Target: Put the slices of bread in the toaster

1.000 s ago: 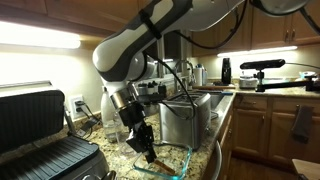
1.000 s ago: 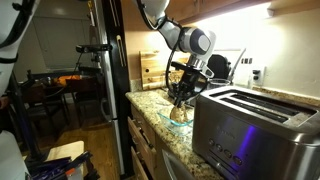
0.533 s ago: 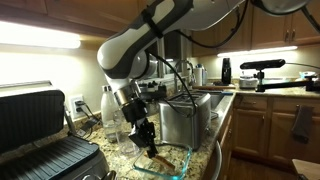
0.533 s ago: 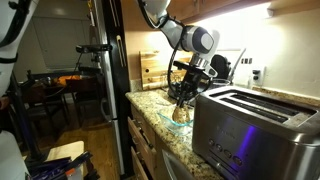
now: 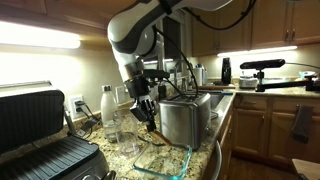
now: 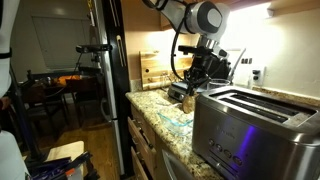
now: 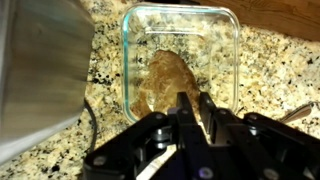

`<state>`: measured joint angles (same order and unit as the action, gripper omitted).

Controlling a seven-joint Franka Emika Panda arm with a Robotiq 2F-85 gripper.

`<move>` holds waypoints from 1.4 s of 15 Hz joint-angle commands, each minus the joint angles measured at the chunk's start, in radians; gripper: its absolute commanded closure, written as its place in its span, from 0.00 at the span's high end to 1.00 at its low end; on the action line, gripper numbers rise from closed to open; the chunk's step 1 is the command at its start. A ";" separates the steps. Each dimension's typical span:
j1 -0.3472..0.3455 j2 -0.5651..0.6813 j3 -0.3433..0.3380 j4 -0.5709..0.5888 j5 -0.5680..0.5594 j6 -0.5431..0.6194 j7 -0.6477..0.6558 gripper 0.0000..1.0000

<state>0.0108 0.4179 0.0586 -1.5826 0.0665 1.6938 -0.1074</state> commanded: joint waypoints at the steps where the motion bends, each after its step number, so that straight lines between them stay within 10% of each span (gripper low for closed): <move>1: 0.002 -0.104 -0.020 -0.060 0.006 -0.004 0.069 0.04; 21: -0.061 -0.366 -0.131 -0.156 -0.001 0.053 0.368 0.04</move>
<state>-0.0319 0.1125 -0.0564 -1.6762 0.0598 1.7072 0.2191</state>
